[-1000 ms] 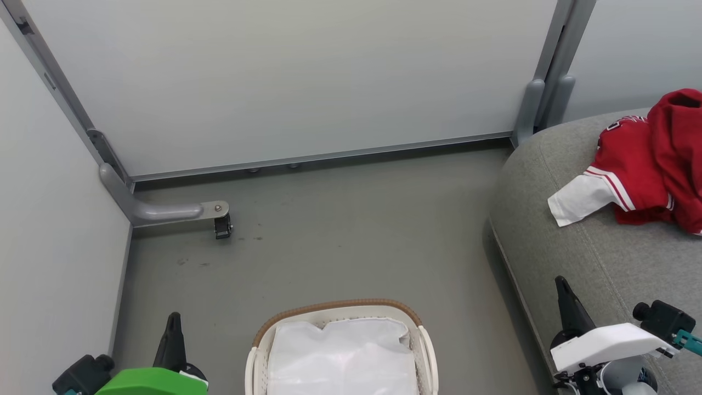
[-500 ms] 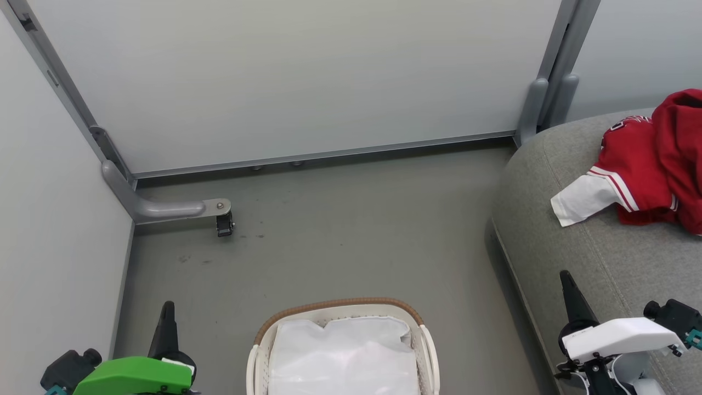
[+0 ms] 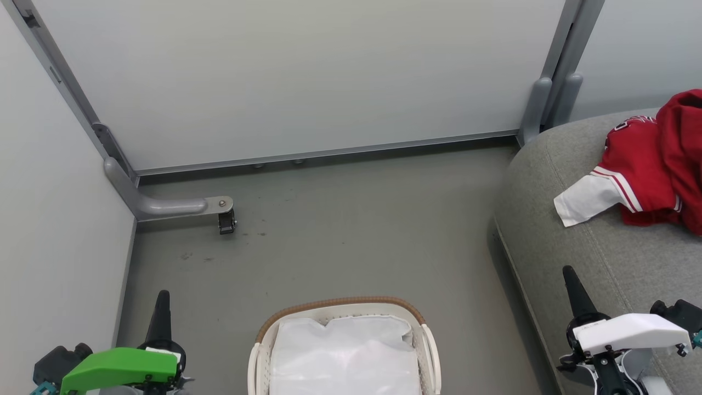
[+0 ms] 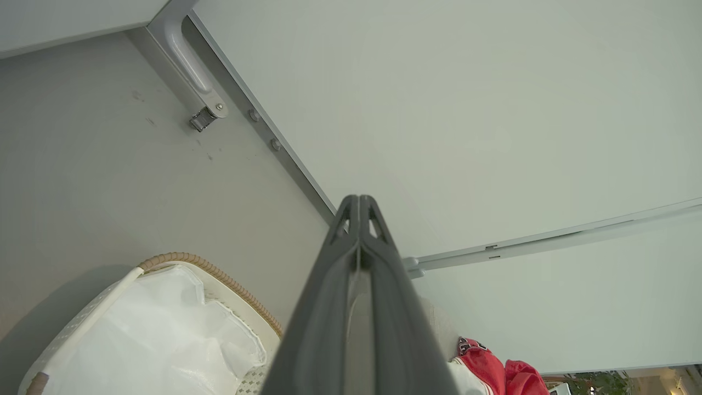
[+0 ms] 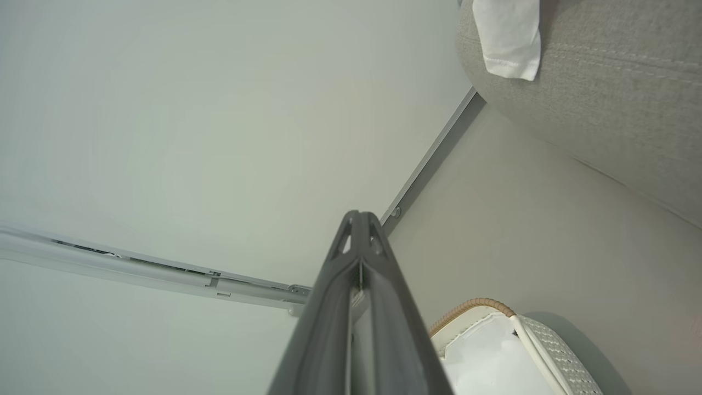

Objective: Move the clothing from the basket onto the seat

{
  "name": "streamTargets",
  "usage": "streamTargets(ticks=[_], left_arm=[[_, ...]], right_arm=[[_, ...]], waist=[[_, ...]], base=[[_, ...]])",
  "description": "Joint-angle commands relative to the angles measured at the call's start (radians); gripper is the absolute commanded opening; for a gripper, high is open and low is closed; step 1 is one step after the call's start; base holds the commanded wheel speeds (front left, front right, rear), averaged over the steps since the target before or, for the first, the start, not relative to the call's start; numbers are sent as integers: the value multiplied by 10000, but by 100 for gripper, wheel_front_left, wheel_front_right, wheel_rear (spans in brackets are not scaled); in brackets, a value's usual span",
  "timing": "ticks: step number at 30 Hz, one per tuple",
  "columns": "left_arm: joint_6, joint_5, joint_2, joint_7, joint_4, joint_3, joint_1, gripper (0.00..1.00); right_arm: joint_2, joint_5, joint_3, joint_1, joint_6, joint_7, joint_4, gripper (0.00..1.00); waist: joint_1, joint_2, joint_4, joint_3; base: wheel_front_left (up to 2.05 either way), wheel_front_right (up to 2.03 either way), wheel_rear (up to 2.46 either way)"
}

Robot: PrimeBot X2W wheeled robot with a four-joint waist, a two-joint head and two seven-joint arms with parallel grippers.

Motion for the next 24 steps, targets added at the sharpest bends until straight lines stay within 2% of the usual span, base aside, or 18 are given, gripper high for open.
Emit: streamTargets(ticks=[1, 24], left_arm=[[-83, -266, 10, 66, -104, 93, -268, 0], [-206, -2064, -14, 597, -162, 435, -595, 0]], right_arm=[[-59, 291, -63, -218, -5, 79, -135, 0], [-72, 2336, -271, -283, -7, 615, -261, 0]], waist=[[0, 0, 8, 5], [0, 0, 117, 67]], base=[[0, 0, 0], [0, 0, 0]])
